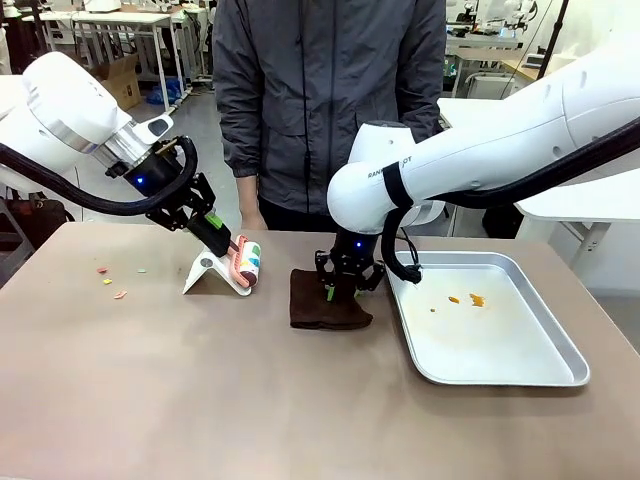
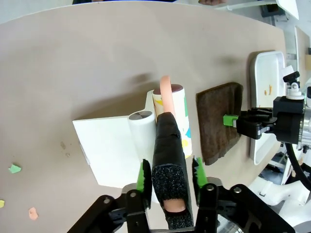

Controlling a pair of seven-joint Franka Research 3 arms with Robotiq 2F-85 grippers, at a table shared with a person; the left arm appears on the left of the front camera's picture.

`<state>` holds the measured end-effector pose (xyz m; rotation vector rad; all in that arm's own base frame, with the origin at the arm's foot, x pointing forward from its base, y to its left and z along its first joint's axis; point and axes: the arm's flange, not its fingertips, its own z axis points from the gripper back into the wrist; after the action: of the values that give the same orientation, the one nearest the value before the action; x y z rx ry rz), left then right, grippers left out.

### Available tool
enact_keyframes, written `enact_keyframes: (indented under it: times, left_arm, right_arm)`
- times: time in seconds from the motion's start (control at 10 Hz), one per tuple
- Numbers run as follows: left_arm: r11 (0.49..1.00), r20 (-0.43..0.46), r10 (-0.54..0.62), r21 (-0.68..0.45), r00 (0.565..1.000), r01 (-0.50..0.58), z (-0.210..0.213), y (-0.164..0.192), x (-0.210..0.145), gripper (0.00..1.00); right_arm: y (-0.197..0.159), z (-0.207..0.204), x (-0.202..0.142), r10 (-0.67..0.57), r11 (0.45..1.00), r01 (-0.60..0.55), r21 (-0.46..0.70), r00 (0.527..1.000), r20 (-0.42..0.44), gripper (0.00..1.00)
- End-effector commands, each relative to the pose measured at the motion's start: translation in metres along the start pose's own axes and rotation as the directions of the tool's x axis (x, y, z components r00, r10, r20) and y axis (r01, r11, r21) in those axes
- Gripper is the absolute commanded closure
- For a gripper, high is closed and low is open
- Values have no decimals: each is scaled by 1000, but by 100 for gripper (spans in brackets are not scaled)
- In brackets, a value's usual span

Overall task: Clean the surface of the table.
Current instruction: Hold the Lint Roller with your left hand and the towel with your right hand.

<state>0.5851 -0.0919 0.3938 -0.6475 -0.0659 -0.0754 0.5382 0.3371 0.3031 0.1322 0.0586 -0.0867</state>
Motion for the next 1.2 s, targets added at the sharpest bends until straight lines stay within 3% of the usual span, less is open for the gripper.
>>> enact_keyframes:
  times: [0.0, 0.1, 0.6, 0.8, 0.9, 1.1]
  left_arm:
    - [1000, 11, -20, 11, 1000, 19, 2, -3, -3, 96]
    - [1000, 14, -21, 14, 1000, 21, 3, -2, -3, 100]
    - [1000, 19, -24, 13, 1000, 24, 6, -3, -4, 100]
    - [999, 32, -41, -10, 999, 42, 10, -5, -9, 100]
    - [997, 53, -60, -47, 997, 63, 18, -8, -17, 100]
    - [984, 88, -111, -127, 990, 122, 37, -13, -38, 100]
  right_arm:
    - [-12, -10, -2, 17, 999, -17, 29, 1000, -19, 100]
    - [-12, -10, -2, 17, 999, -16, 37, 1000, -22, 100]
    - [-18, -6, -1, 31, 991, -22, 129, 997, -67, 100]
    - [-24, 0, -4, 58, 973, -39, 227, 995, -80, 100]
    - [-33, 9, -7, 82, 940, -50, 339, 994, -79, 100]
    - [-56, 28, -18, 152, 817, -86, 570, 986, -69, 100]
